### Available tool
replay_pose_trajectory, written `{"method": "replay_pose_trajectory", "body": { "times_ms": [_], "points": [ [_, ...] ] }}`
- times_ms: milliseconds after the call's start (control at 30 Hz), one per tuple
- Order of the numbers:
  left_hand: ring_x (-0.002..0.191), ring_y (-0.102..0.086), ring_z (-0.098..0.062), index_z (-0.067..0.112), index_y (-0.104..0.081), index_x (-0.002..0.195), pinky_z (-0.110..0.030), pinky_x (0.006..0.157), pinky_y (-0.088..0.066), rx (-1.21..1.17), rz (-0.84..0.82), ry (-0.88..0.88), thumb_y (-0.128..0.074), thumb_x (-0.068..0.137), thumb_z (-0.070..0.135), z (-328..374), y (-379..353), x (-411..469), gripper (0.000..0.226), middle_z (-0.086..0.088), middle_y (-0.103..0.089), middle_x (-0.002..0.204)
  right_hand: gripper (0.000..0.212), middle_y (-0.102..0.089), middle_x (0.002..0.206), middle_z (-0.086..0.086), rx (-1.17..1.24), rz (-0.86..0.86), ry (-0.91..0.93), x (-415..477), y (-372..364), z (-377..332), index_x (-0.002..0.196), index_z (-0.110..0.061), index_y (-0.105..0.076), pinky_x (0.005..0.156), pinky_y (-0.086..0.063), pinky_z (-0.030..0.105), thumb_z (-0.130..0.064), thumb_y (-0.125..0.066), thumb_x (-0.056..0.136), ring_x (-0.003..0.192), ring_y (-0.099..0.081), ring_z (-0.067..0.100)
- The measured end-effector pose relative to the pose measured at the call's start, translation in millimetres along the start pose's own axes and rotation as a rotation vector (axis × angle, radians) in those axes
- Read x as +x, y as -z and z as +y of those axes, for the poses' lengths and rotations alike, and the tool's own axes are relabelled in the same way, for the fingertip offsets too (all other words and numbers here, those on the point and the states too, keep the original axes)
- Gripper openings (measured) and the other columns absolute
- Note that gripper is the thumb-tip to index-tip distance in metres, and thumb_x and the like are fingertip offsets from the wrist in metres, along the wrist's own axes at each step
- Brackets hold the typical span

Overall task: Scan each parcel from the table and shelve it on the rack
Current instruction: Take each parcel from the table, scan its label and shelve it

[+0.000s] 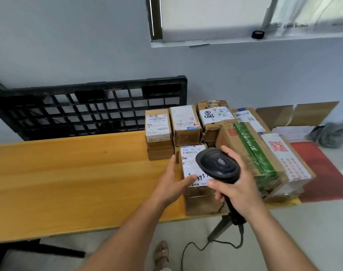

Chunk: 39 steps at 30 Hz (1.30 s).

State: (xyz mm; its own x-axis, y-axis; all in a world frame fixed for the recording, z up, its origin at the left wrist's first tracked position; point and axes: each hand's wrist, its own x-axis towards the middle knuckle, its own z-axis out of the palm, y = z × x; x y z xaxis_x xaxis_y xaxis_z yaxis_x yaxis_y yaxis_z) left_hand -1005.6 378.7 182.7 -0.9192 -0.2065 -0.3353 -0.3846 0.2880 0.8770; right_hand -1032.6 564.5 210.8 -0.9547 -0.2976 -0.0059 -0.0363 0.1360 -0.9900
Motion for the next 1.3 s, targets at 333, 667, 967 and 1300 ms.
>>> {"method": "replay_pose_trajectory", "body": {
  "times_ms": [333, 667, 967, 1300],
  "points": [
    [0.111, -0.060, -0.015, 0.053, -0.018, 0.142, -0.021, 0.072, -0.051, -0.218, -0.129, 0.075, -0.078, 0.080, 0.028, -10, 2, 7, 0.090, 0.001, -0.064, 0.124, 0.084, -0.065, 0.117, -0.005, -0.059, -0.037, -0.117, 5, -13, 8, 0.134, -0.051, -0.044, 0.049, -0.052, 0.032, -0.008, -0.084, 0.073, 0.049, -0.061, 0.025],
    [0.092, -0.069, -0.016, 0.049, -0.010, 0.148, -0.022, 0.063, -0.055, -0.290, 0.003, -0.099, -0.070, 0.079, -0.010, -5, 40, -22, 0.109, -0.007, -0.060, 0.114, 0.084, -0.065, 0.117, 0.005, 0.014, -0.160, 0.025, -2, -27, -22, 0.129, -0.055, -0.046, 0.049, -0.051, 0.033, -0.005, -0.084, 0.073, 0.051, -0.063, 0.028],
    [0.108, -0.057, -0.015, 0.055, -0.009, 0.142, -0.032, 0.082, -0.056, -0.100, 0.354, -0.285, -0.086, 0.070, 0.009, 2, 80, -48, 0.115, -0.003, -0.054, 0.125, 0.087, -0.070, 0.100, 0.010, 0.192, -0.258, 0.203, -29, -39, -76, 0.134, -0.049, -0.048, 0.051, -0.054, 0.048, -0.024, -0.085, 0.059, 0.051, -0.062, 0.037],
    [0.111, -0.057, -0.019, 0.059, -0.008, 0.141, -0.035, 0.083, -0.057, -0.055, 0.455, -0.315, -0.086, 0.069, 0.011, -6, 95, -70, 0.117, -0.006, -0.053, 0.128, 0.084, -0.071, 0.102, 0.013, 0.247, -0.311, 0.247, -51, -47, -90, 0.135, -0.039, -0.047, 0.050, -0.051, 0.049, -0.011, -0.081, 0.064, 0.048, -0.058, 0.037]
  ]
}}
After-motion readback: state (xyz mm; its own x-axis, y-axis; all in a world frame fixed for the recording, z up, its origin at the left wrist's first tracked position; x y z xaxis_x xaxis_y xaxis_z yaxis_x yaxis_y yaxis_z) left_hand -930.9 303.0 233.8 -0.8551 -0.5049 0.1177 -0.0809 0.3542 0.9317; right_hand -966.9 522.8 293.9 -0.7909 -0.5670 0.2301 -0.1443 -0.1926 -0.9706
